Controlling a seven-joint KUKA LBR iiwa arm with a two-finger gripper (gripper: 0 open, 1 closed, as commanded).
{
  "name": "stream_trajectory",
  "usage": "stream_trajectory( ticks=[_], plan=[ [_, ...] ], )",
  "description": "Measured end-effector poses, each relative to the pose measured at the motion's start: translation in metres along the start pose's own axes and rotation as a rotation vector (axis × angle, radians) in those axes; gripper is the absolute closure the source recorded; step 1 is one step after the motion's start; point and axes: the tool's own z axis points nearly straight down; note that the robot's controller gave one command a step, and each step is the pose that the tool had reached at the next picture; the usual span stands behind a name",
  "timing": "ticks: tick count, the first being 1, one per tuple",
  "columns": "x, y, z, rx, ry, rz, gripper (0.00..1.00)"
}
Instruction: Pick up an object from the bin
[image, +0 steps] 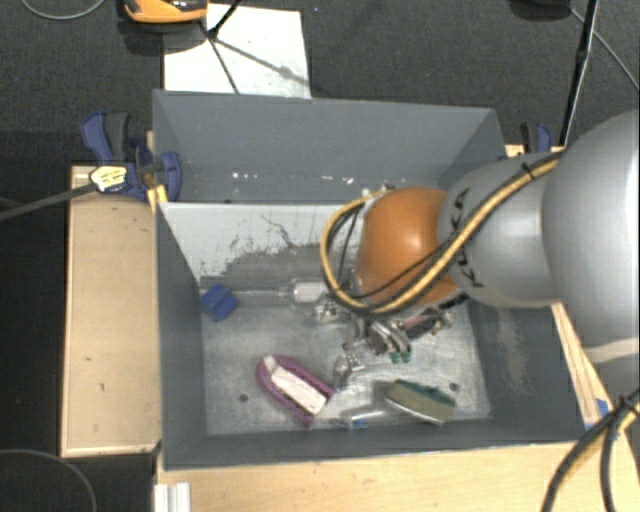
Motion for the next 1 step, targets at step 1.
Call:
stream_trajectory(
  ticks=[1],
  plan=[
    [-0.0143,0.0135,-0.0717,0.0,-0.001,0.053,0.0]
  ],
)
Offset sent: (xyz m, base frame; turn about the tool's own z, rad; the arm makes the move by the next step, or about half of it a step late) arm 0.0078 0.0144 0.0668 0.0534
